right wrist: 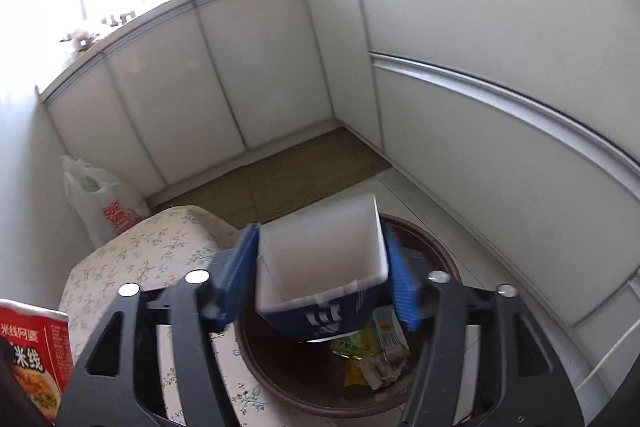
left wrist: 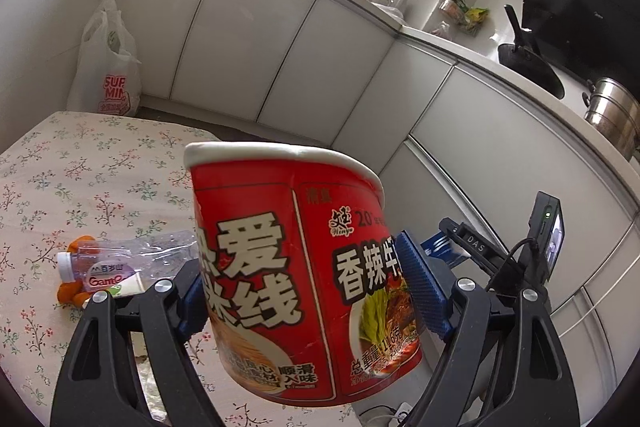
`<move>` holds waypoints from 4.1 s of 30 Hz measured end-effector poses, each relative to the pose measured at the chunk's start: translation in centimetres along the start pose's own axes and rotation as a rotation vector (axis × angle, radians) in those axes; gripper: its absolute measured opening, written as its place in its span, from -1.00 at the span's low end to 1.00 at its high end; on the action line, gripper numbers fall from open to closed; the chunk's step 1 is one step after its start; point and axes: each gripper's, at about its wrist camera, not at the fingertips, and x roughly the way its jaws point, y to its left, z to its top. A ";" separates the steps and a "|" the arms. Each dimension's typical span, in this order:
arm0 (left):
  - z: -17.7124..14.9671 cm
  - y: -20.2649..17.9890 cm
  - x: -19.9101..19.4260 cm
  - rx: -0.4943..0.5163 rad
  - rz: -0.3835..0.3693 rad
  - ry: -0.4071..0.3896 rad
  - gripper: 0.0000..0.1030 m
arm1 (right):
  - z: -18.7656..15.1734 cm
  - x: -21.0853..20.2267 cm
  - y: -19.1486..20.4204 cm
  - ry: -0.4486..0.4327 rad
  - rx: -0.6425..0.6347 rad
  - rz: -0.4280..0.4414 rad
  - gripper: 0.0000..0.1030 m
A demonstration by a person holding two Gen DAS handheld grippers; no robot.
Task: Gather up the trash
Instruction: 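Carry the blue box over the brown bin and open the right tool, then open the left tool over the brown bin to drop the noodle cup, then move both tools back to the table toward the tissue and paper cup, then grasp the white tissue with the left tool while the right tool grasps the paper cup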
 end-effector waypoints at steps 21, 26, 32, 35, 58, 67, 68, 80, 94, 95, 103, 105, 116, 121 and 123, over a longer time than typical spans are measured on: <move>-1.1 -10.6 15.2 0.074 -0.093 0.281 0.58 | 1.3 -3.1 -12.3 -0.064 0.400 -0.163 0.86; -1.4 -11.2 17.7 0.083 -0.076 0.352 0.61 | 1.1 -2.9 -12.9 -0.047 0.431 -0.153 0.86; -1.5 -10.7 17.9 0.063 -0.068 0.370 0.65 | 1.0 -2.6 -12.6 -0.029 0.432 -0.126 0.86; -1.4 -10.7 17.7 0.067 -0.065 0.370 0.69 | 1.0 -2.8 -12.5 -0.031 0.425 -0.128 0.86; -0.9 2.1 6.8 0.044 0.260 0.286 0.74 | -0.4 -0.7 -2.3 0.098 0.145 0.003 0.86; -1.4 11.4 1.3 -0.078 0.406 0.280 0.74 | -3.1 0.3 6.8 0.189 -0.121 0.104 0.86; -1.5 12.4 0.7 -0.095 0.423 0.281 0.74 | -3.5 0.3 7.7 0.195 -0.147 0.113 0.86; -5.5 26.9 -11.0 -0.394 0.974 0.136 0.74 | -7.9 0.3 16.1 0.276 -0.358 0.240 0.86; -7.2 35.7 -12.6 -0.535 1.031 0.107 0.57 | -11.2 0.2 19.3 0.314 -0.517 0.318 0.86; -7.3 36.1 -12.6 -0.551 1.022 0.107 0.53 | -11.4 0.2 19.7 0.323 -0.526 0.335 0.86; -7.5 36.6 -12.0 -0.457 1.036 0.116 0.16 | -15.0 0.4 23.0 0.422 -0.683 0.443 0.86; -7.5 36.5 -11.7 -0.413 1.031 0.122 0.04 | -16.1 0.6 23.6 0.457 -0.732 0.459 0.86; -6.6 33.9 -12.1 -0.436 0.773 0.039 -0.41 | -19.2 2.9 24.5 0.617 -0.786 0.529 -0.09; -5.7 31.2 -11.8 -0.378 0.703 0.013 -0.41 | -19.2 2.7 24.7 0.644 -0.766 0.568 -0.58; -5.5 30.6 -11.3 -0.372 0.682 0.017 -0.40 | -19.1 2.6 24.7 0.652 -0.755 0.581 -0.66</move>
